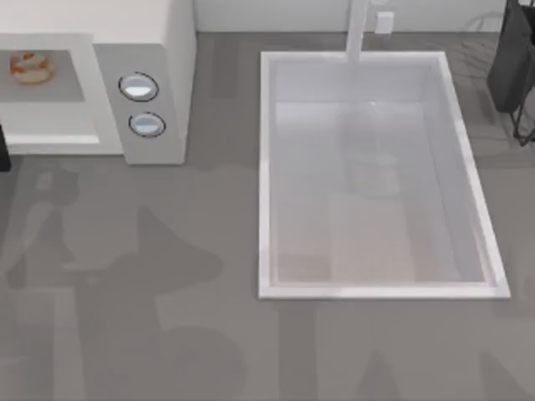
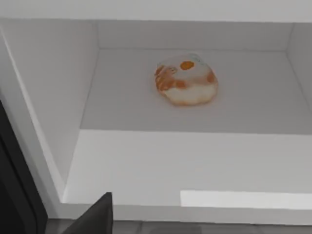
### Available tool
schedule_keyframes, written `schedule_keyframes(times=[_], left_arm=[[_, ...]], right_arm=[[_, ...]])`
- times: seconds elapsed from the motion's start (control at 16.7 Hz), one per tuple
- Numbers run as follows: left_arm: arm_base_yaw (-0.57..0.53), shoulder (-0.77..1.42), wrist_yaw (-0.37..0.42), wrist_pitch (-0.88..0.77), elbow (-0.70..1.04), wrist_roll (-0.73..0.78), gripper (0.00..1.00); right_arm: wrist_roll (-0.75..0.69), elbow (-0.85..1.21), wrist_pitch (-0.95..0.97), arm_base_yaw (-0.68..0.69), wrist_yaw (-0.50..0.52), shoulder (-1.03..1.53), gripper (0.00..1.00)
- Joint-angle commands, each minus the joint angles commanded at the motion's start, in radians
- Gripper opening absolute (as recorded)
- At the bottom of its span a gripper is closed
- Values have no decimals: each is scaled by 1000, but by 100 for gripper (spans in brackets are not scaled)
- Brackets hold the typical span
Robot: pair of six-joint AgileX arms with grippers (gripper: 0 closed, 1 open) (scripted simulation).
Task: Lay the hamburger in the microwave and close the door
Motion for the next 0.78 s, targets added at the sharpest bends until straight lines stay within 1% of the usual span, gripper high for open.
schedule_keyframes(times=[0.18,0.36,0.54,0.78], left_arm=[[-1,2,0,2,-2,0,100],[-17,-62,-15,-7,-35,-5,100],[-51,-216,-47,-37,-104,-17,100],[-107,-507,-97,-104,-222,-38,100]], right_arm=[[0,0,0,0,0,0,100],[0,0,0,0,0,0,100],[0,0,0,0,0,0,100],[0,0,0,0,0,0,100]])
